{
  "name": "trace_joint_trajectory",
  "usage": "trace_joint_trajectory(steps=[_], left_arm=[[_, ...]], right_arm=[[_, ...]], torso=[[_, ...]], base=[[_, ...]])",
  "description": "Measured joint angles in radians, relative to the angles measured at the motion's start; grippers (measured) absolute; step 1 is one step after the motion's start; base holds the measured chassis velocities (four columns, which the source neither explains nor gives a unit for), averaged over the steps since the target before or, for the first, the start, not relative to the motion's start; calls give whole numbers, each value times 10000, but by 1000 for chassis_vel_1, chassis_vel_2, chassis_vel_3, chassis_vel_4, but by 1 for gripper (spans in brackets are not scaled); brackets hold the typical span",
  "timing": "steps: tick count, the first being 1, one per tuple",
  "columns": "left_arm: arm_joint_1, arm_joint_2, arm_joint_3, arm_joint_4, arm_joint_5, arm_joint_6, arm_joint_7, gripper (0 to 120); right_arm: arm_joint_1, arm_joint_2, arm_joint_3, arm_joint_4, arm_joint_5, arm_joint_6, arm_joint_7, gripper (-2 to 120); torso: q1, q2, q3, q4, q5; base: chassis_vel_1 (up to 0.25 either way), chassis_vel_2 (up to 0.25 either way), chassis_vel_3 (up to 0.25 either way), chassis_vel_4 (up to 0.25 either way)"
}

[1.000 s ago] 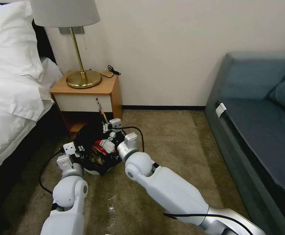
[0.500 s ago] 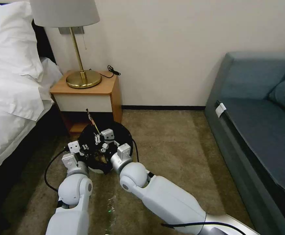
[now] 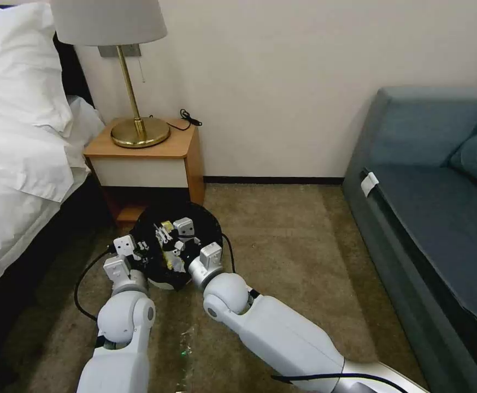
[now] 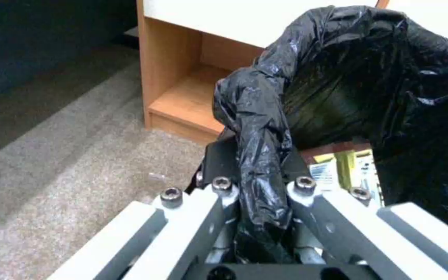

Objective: Pick up the trash bin, then pick up the garbage on the floor and place it into the trash bin.

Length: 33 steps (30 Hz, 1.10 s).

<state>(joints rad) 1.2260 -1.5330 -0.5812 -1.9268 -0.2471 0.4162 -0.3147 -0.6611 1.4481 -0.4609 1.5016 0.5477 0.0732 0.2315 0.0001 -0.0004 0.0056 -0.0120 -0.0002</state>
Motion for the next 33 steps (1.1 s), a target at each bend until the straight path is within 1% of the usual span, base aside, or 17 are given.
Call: trace_joint_trajectory(steps=[2, 3, 4, 5, 7, 10, 11, 12, 13, 14, 17, 18, 20, 21, 24, 28, 33], left_arm=[[-3, 9, -2, 0, -9, 6, 0, 4], [-3, 9, -2, 0, -9, 6, 0, 4], [-1, 42, -19, 0, -33, 17, 0, 4], [-1, 42, -19, 0, -33, 17, 0, 4], [0, 120, -102, 4, -130, 38, -1, 4], [-4, 145, -128, 22, -176, 41, -2, 4], [-25, 160, -161, 76, -230, 42, -2, 4], [-25, 160, -161, 76, -230, 42, -2, 4], [-63, 149, -209, 169, -285, 26, 1, 4], [-63, 149, -209, 169, -285, 26, 1, 4], [-112, 154, -341, 305, -443, -42, 14, 4], [-112, 154, -341, 305, -443, -42, 14, 4], [-204, 269, -359, 389, -584, -61, 52, 4], [-204, 269, -359, 389, -584, -61, 52, 4], [-381, 390, -350, 549, -773, -108, 82, 4], [-527, 415, -305, 677, -1038, -146, 87, 4], [-809, 263, -411, 1367, -1669, -289, 6, 4]], right_arm=[[14, -31, 66, 90, -33, 0, -10, 61], [14, -31, 66, 90, -33, 0, -10, 61], [67, -70, 226, 276, -48, -2, -1, 70], [67, -70, 226, 276, -48, -2, -1, 70], [219, -307, 803, 764, -49, -84, 70, 83], [251, -483, 1163, 997, -31, -137, 103, 88], [240, -732, 1663, 1260, 23, -198, 157, 96], [240, -732, 1663, 1260, 23, -198, 157, 96], [132, -986, 2192, 1485, 59, -226, 166, 99], [132, -986, 2192, 1485, 59, -226, 166, 99], [-572, -1655, 3659, 1933, 73, -244, 174, 100], [-572, -1655, 3659, 1933, 73, -244, 174, 100], [-1369, -2049, 4798, 2063, -43, -290, 183, 100], [-1369, -2049, 4798, 2063, -43, -290, 183, 100], [-2116, -2229, 5908, 2063, -189, -357, 274, 100], [-2610, -2316, 6571, 2208, -215, -377, 291, 100], [-3196, -2352, 7370, 2520, -249, -367, 288, 100]], torso=[[0, 0, 0, 0, 0], [0, 0, 0, 0, 0], [0, 1, 0, 0, 1], [0, 1, 0, 0, 1], [0, 0, 0, 1, 1], [0, 0, 0, 2, 1], [0, 0, 0, 1, 1], [0, 0, 0, 1, 1], [0, 0, 0, 0, 2], [0, 0, 0, 0, 2], [0, 1, 0, 1, 3], [0, 1, 0, 1, 3], [0, 0, 0, -3, 4], [0, 0, 0, -3, 4], [0, 0, -1, -3, 4], [0, 0, 0, -1, 5], [0, 0, -1, -1, 2]], base=[[0, 0, 0, 0], [0, 0, 0, 0], [0, 0, 0, 0], [0, 0, 0, 0], [0, 0, 0, 0], [0, 0, 0, 0], [0, 0, 0, 0], [0, 0, 0, 0], [0, 0, 0, 0], [0, 0, 0, 0], [0, 0, 0, 0], [0, 0, 0, 0], [0, 0, 0, 0], [0, 0, 0, 0], [0, 0, 0, 0], [0, 0, 0, 0], [0, 0, 0, 0]])
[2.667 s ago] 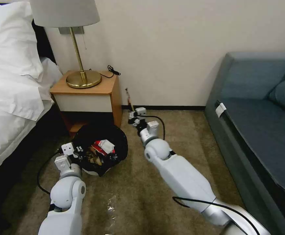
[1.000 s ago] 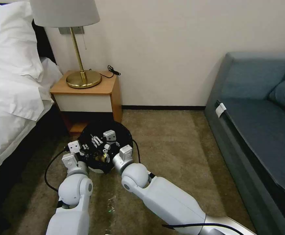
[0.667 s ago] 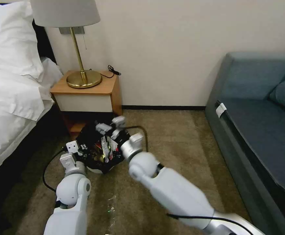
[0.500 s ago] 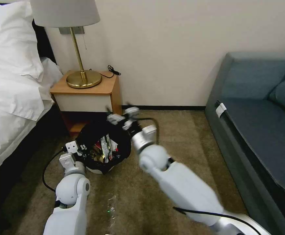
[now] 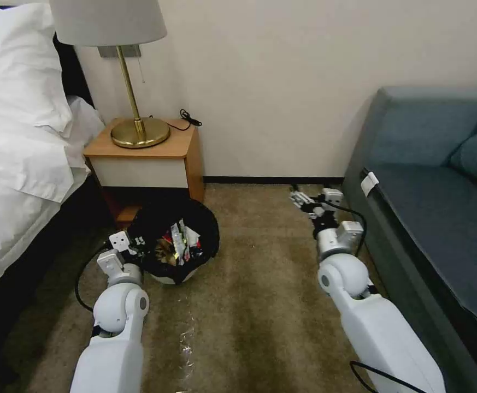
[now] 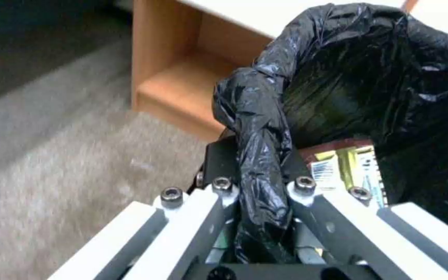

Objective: Pick up the trash bin, then pick up the garbage on the floor and place it into the trash bin.

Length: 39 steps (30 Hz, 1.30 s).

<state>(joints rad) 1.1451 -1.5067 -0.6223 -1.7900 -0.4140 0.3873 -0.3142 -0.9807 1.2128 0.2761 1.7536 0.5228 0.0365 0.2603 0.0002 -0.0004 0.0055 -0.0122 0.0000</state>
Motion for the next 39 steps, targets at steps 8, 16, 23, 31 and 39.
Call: trace_joint_trajectory(steps=[8, 16, 23, 31, 39], left_arm=[[-413, -57, -258, 1217, -530, -351, -85, 4], [-545, -153, -371, 1666, -1055, -436, -162, 4], [-483, -146, -456, 1555, -1197, -285, -251, 13], [-365, -10, -467, 976, -1156, -209, -283, 39], [-105, 111, -359, -35, -979, -188, -281, 65]], right_arm=[[-830, -534, 281, 307, -38, 287, -257, 100], [-1074, -397, 348, 313, -81, 501, -306, 100], [-1226, -374, 378, 299, -120, 597, -421, 100], [-1401, -314, 515, 379, -190, 667, -452, 100], [-1765, -374, 857, 583, -258, 702, -501, 100]], torso=[[0, 0, 1, 0, -1], [0, 0, 0, 1, -1], [0, 0, 0, 1, -3], [0, 0, 0, 2, -1], [0, 0, 0, 1, -1]], base=[[0, 0, 0, 0], [0, 0, 0, 0], [0, 0, 0, 0], [0, 0, 0, 0], [0, 0, 0, 0]])
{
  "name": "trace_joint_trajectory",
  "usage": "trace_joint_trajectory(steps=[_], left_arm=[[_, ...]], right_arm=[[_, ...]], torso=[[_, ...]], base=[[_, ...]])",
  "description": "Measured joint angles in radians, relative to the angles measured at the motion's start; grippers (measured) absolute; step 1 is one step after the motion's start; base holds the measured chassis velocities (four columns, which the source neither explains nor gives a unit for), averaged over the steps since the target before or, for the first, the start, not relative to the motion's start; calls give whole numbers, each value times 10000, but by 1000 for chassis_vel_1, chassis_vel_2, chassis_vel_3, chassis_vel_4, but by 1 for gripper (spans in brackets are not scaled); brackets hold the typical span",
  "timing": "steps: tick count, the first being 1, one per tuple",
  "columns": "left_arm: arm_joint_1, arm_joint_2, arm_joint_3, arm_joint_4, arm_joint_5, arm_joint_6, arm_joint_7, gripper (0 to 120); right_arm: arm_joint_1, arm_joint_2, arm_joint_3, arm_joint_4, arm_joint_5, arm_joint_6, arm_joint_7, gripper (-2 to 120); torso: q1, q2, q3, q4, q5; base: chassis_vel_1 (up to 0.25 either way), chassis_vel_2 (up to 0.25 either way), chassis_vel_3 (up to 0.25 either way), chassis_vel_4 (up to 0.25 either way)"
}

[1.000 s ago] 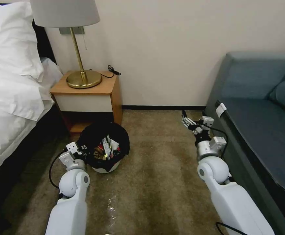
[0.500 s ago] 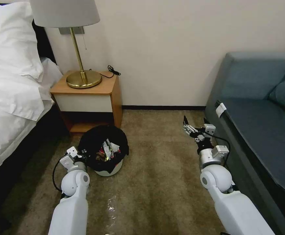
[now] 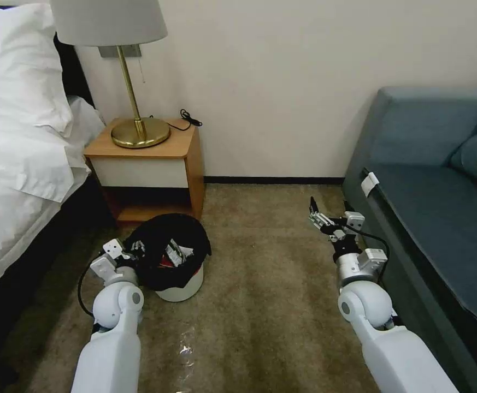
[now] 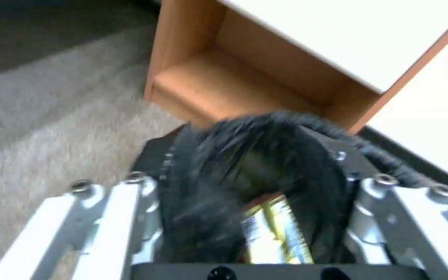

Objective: Pick up the trash bin, then pick up the garbage on the floor and place it into the trash bin.

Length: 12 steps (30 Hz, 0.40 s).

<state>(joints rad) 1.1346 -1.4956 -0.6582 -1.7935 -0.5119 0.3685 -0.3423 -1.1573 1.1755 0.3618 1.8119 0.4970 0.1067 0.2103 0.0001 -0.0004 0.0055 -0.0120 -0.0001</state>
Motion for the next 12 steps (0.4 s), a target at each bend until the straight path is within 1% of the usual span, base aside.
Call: trace_joint_trajectory(steps=[1, 2, 3, 4, 5, 6, 7, 8, 9, 10, 11, 12], left_arm=[[79, 12, 76, -256, 81, 23, 4, 70], [79, 12, 76, -256, 81, 23, 4, 70], [186, 30, 169, -576, 236, 87, 16, 79], [299, 72, 267, -878, 518, 180, 55, 84], [299, 72, 267, -878, 518, 180, 55, 84], [473, 173, 335, -1229, 906, 376, 275, 90], [585, 255, 314, -1418, 1261, 426, 613, 96], [585, 255, 314, -1418, 1261, 426, 613, 96], [656, 319, 237, -1500, 1574, 410, 1000, 98], [744, 421, 105, -1553, 1952, 285, 1561, 99], [744, 421, 105, -1553, 1952, 285, 1561, 99], [823, 527, -37, -1599, 2244, 180, 2076, 99]], right_arm=[[-60, 14, 76, 23, -18, 17, -7, 100], [-60, 14, 76, 23, -18, 17, -7, 100], [-156, 41, 193, 62, -41, 30, -17, 100], [-257, 64, 300, 99, -68, 45, -28, 100], [-257, 64, 300, 99, -68, 45, -28, 100], [-402, 106, 498, 136, -177, 77, -34, 100], [-503, 183, 659, 150, -284, 72, 5, 100], [-503, 183, 659, 150, -284, 72, 5, 100], [-567, 240, 756, 154, -347, 45, 82, 100], [-639, 310, 882, 174, -433, -113, 224, 100], [-639, 310, 882, 174, -433, -113, 224, 100], [-720, 371, 997, 208, -461, -295, 338, 100]], torso=[[0, 0, 1, 0, -1], [0, 0, 1, 0, -1], [0, 0, 1, 0, -1], [0, 0, 0, 0, 0], [0, 0, 0, 0, 0], [0, 0, 0, 0, 0], [0, 0, 1, 0, -1], [0, 0, 1, 0, -1], [0, 0, 1, -1, -1], [0, 0, 1, 0, 0], [0, 0, 1, 0, 0], [-1, 0, 1, 0, -2]], base=[[0, 0, 0, 0], [0, 0, 0, 0], [0, 0, 0, 0], [0, 0, 0, 0], [0, 0, 0, 0], [0, 0, 0, 0], [0, 0, 0, 0], [0, 0, 0, 0], [0, 0, 0, 0], [0, 0, 0, 0], [0, 0, 0, 0], [0, 0, 0, 0]])
